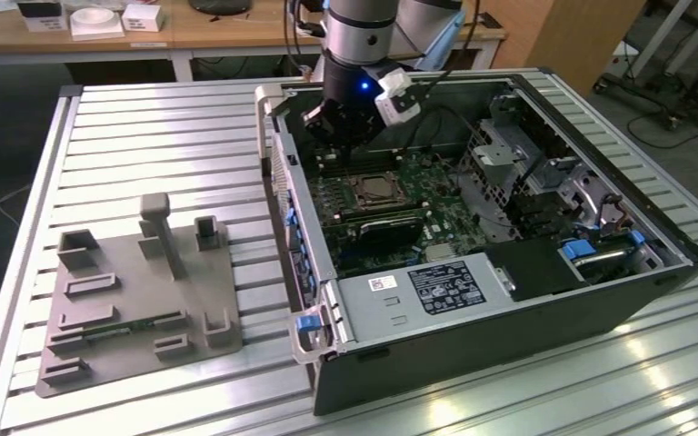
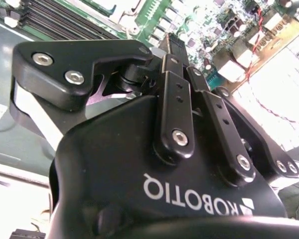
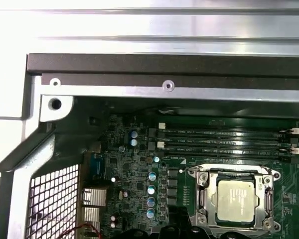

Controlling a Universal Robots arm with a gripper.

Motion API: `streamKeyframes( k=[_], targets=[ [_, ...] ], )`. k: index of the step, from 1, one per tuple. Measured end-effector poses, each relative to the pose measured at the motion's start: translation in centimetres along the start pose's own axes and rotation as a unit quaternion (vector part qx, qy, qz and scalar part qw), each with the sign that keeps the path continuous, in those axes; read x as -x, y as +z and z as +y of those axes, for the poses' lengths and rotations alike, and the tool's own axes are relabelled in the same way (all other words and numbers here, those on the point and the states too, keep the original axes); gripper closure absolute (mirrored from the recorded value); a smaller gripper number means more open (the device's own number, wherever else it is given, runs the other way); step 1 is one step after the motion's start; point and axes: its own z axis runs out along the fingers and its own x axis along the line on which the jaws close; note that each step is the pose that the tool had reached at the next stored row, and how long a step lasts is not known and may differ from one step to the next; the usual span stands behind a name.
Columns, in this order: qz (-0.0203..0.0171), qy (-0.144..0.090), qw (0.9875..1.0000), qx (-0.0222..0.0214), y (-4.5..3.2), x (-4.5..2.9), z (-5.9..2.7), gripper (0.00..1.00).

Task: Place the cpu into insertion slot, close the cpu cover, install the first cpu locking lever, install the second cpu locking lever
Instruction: 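Install the first cpu locking lever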

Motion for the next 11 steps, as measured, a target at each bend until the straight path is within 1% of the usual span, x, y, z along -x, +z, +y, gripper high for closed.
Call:
streamKeyframes(
  k=[11],
  targets=[
    [-0.0001,0.000,1.0000,0.0001,0.08,-0.14,0.92,0.90]
  ],
)
